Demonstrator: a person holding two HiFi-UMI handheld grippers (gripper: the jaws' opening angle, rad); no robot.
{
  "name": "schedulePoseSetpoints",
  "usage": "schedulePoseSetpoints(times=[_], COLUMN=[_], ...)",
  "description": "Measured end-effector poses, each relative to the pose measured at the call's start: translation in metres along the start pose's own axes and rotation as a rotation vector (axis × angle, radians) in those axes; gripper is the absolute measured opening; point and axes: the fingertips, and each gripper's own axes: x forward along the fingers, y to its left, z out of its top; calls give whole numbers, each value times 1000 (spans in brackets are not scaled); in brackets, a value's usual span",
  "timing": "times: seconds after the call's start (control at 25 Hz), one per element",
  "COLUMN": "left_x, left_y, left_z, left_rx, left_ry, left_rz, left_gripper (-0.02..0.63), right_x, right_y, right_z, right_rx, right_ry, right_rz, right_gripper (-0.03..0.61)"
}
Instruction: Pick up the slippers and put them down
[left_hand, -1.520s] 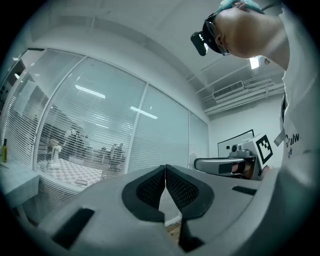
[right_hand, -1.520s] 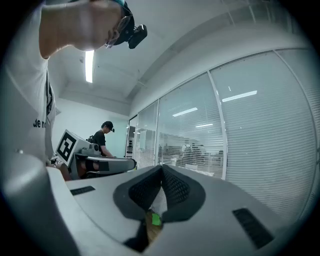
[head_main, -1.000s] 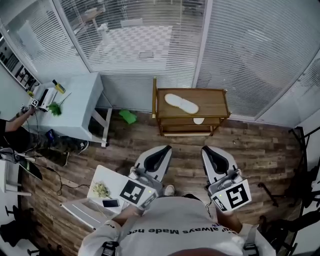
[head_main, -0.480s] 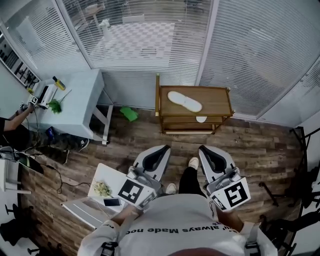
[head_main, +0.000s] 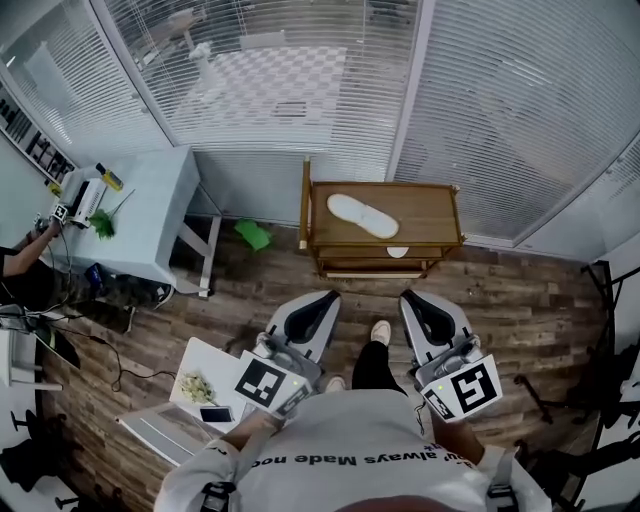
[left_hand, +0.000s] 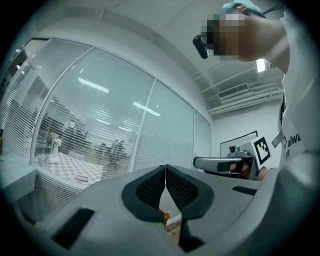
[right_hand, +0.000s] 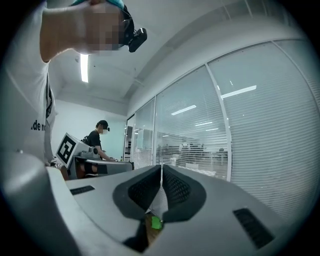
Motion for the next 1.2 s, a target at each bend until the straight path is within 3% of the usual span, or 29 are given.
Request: schedulePoseSetpoints(times=[0.84,1.2], left_x=[252,298], left_y=[58,82], left_z=[15,6], left_rx=[26,7], left_ry=[-25,-9], left_rz=[33,66], left_gripper=[14,14], right_x=[89,117], right_y=[-242,-291], right_z=[20,7], right_rx=[-16,5], right_ry=[-35,-25], right_rz=[54,69], right_gripper=[17,17])
